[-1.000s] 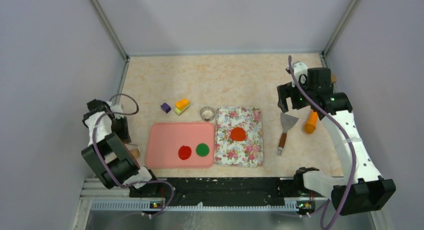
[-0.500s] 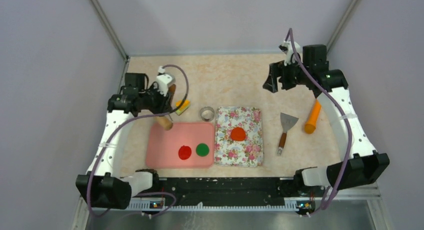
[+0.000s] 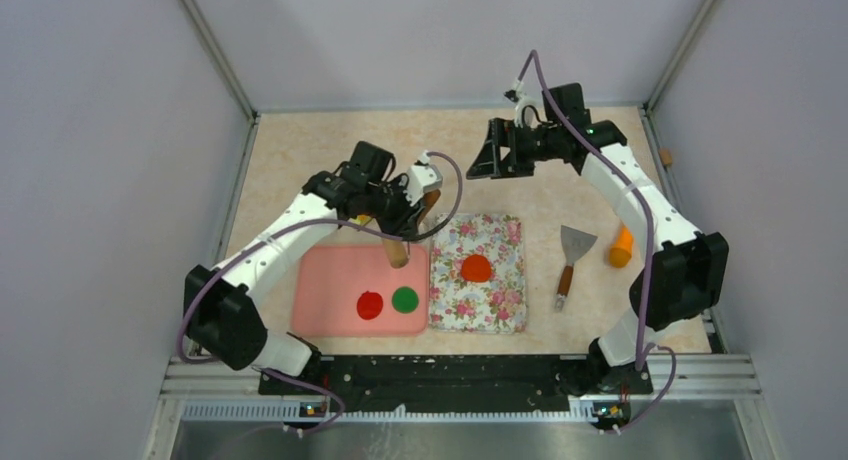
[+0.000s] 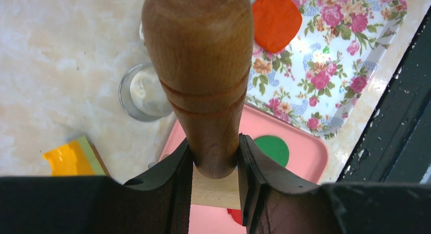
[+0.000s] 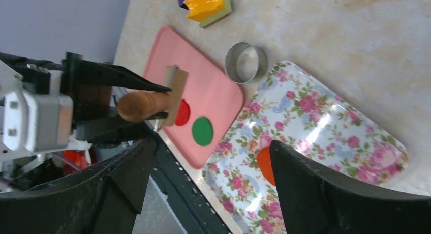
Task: Roll out the dumpling wrappers from the dough
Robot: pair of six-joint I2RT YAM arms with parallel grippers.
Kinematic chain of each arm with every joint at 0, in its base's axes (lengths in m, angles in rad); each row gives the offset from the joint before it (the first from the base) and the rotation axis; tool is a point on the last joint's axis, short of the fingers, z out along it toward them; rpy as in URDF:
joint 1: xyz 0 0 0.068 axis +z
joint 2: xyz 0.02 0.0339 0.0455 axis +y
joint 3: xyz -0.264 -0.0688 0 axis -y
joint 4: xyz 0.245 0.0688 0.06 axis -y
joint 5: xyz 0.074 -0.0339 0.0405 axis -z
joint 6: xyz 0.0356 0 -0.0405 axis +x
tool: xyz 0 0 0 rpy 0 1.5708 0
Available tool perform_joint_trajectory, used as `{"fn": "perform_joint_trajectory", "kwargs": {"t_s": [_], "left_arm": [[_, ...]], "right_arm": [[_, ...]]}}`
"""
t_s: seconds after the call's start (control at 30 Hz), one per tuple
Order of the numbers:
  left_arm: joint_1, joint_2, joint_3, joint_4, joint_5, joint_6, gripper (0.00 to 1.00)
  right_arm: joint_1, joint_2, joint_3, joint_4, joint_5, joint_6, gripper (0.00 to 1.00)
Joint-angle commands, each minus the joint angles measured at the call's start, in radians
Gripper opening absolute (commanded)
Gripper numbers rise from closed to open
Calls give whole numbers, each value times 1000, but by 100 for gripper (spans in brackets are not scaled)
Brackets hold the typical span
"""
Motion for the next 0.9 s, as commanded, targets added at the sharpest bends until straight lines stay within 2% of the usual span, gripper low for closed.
{"fn": "perform_joint_trajectory", "kwargs": {"t_s": [0.0,0.33,0.57,0.87], "left_arm": [[-66,27,71,141,-33,-39,0],[-167,100,139,186,-61,-87,0],[-187,105,164,185,-85,-75,0],[-189,115,164,212,-96,-77,0]], "right_arm": [[27,15,26,125,-148,125,87],[78,38,-62,189,-201,189,85],[89,34,-102,122,-87,133,65],[89,-24,-213,118,-93,121,53]]}}
